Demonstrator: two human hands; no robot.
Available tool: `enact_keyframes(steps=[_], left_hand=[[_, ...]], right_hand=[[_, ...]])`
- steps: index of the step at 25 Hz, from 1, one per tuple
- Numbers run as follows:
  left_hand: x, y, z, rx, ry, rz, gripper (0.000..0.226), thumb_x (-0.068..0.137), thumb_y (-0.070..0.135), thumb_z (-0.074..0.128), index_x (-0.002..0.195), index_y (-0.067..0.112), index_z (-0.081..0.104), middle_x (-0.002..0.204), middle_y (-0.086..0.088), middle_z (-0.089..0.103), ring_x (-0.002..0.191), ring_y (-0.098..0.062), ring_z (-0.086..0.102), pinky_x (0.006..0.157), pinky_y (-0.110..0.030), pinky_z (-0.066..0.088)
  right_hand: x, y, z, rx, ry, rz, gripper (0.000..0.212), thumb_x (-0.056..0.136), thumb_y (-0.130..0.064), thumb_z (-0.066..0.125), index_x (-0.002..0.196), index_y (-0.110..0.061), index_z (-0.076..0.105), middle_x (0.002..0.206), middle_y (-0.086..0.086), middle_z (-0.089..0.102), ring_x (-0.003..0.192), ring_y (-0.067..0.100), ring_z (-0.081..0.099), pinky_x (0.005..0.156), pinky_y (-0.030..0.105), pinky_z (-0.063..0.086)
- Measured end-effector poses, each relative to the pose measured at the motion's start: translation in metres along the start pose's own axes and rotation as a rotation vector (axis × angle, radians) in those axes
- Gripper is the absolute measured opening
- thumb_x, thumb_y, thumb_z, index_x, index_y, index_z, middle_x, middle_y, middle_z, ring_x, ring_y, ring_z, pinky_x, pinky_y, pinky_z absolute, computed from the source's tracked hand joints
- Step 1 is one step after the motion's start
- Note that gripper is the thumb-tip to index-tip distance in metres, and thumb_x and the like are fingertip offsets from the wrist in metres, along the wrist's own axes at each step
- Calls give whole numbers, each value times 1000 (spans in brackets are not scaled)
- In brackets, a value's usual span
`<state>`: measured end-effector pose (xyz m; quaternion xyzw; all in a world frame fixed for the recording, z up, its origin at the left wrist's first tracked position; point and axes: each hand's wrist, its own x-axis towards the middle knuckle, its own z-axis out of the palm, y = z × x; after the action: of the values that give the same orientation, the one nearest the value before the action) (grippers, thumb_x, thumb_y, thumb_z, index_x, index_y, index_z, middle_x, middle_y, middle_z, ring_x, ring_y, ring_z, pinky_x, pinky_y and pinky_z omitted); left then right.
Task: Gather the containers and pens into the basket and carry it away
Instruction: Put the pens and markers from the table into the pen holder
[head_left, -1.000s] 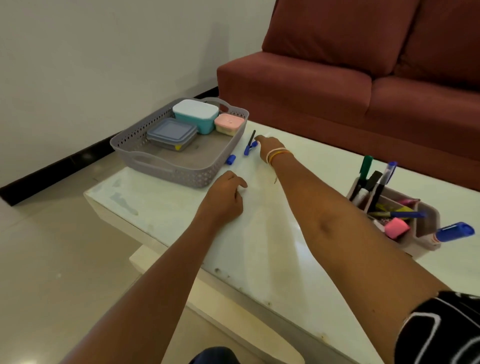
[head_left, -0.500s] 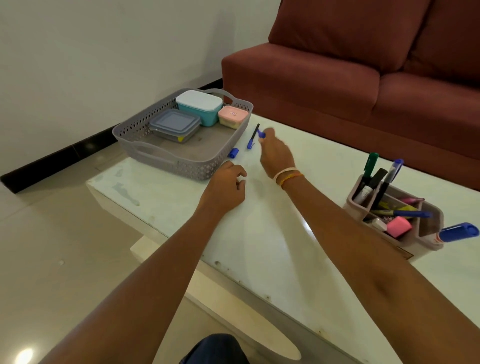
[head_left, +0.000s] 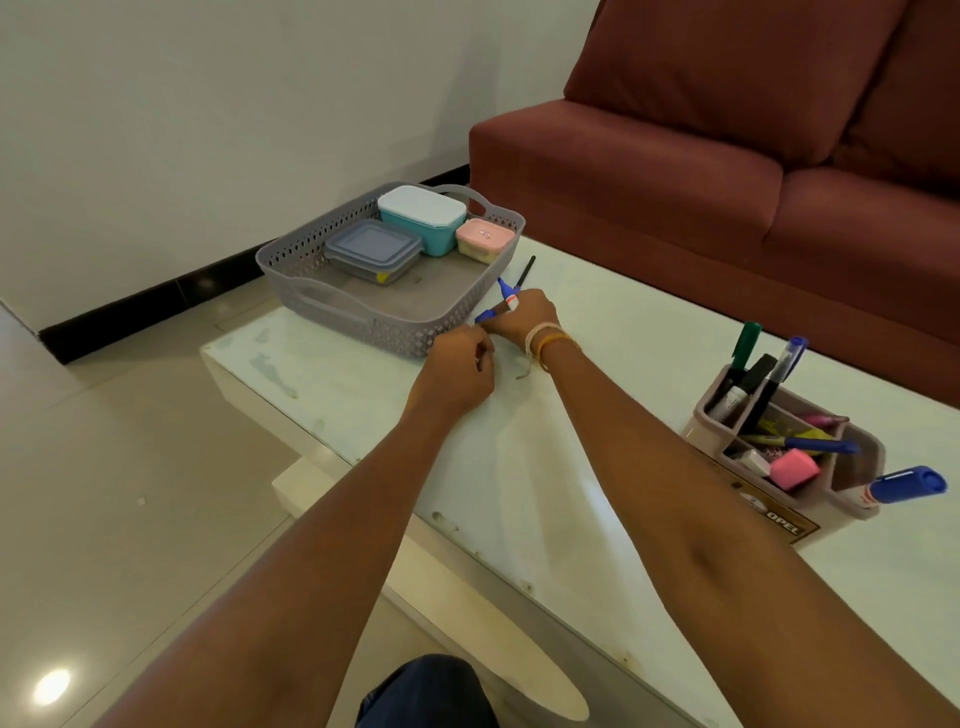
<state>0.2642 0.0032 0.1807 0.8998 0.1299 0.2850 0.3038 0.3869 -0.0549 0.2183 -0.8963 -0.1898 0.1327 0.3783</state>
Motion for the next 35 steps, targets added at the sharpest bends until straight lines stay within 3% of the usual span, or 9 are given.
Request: enact_keyframes(steps=[3,6,8,14,20,24,28,31,35], left_hand=[[-1,2,-6,-19,15,23,11,84,2,57,82,-1,67,78,-17,67,72,-29,62,70,-31,46],[-10,13,-12,-71,42,18,13,86,7,62,79,-4,67,74,-18,67,68,-29,62,68,-33,48],[-19,21,-12,-215,72,-95,23,88,17,65,79,-5,66,74,-19,68,69,-31,64,69,-34,50],[-75,44,-11,-340,-119,-144,29,86,33,67,107,13,73,92,-2,75,81,-9,64,73,-15,48],[-78,30,-35,-536,-175,-163,28,86,19,69,110,5,71,103,-13,73,95,-19,68,90,-29,51],[-73,18,-42,-747,-172,-224,25,90,2,60,114,4,67,112,-15,68,99,-19,62,93,-30,51],[-74,21,-42,-661,-248,-169,27,90,1,59,116,3,66,114,-13,67,100,-16,61,87,-18,49],[-72,24,-41,-641,-273,-145,28,89,-1,59,116,0,66,113,-15,67,102,-17,60,93,-25,48],[-72,24,-38,-584,-329,-108,27,87,-1,63,112,3,69,104,-5,68,92,-9,63,79,-7,49]], right_hand=[[-42,27,-6,-6,67,-10,34,70,-30,80,97,-10,75,94,6,73,87,20,65,70,25,48],[-95,54,-17,-14,88,-31,31,71,-32,81,95,-13,76,79,-5,65,69,8,56,58,14,36],[-121,62,-21,10,126,-48,31,72,-33,80,97,-17,75,74,-9,58,62,5,49,53,13,29],[-178,60,-9,145,353,-143,26,77,-28,74,99,-16,71,87,1,69,74,13,57,61,14,37],[-207,66,-9,178,248,-223,31,87,-36,64,113,-21,55,66,-6,53,59,8,51,60,18,43],[-216,82,-13,-223,317,-355,35,103,-30,29,132,-19,47,82,-4,58,70,15,54,63,29,41],[-215,76,-6,-558,399,-443,37,101,-27,35,135,-29,49,89,1,60,75,21,58,58,31,45],[-211,75,-7,-531,407,-467,36,99,-25,42,133,-25,54,92,3,64,80,22,60,63,36,52],[-210,78,-7,-536,447,-492,31,98,-23,47,124,-18,63,101,6,71,86,28,63,74,39,50]])
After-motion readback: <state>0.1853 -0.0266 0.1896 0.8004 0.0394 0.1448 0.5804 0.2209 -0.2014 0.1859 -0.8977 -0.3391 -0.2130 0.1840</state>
